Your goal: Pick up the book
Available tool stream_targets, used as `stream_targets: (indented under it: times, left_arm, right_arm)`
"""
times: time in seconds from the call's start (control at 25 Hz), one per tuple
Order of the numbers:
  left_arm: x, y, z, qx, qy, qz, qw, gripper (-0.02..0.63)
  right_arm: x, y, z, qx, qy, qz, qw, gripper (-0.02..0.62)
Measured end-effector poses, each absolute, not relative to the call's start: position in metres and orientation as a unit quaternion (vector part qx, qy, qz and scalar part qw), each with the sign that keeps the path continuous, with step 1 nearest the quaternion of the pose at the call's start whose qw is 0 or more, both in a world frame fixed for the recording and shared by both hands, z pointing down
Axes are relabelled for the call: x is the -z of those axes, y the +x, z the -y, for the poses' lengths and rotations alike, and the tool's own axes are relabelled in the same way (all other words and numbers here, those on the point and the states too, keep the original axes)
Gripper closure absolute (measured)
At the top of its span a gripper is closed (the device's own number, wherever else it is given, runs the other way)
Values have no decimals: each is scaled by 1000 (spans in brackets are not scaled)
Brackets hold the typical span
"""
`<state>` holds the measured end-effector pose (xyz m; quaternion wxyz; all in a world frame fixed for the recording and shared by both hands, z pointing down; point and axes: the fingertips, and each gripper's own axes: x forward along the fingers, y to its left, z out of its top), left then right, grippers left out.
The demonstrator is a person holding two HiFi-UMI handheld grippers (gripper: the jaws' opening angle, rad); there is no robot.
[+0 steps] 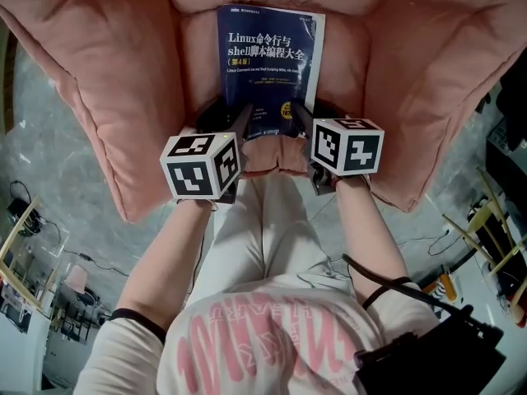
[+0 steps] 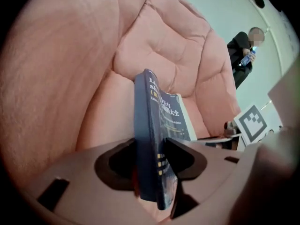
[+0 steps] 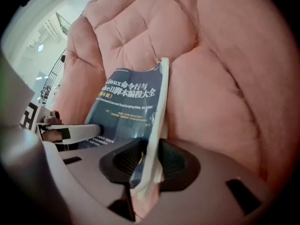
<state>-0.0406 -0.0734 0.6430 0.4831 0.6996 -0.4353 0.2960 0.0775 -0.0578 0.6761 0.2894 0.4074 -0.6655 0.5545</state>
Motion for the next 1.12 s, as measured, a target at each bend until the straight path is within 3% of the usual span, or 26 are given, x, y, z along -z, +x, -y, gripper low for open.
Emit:
stream_targets:
  times: [0.16,1.12]
  left_arm:
    - [-641,-39,74,-282,700,432,493,408]
    - [-575,-32,99,-197,737,440,474,416]
  right_arm:
    - [-665,76,58,-533,420,677,286,491]
    - [-608,76,71,-490,461,702,231,491]
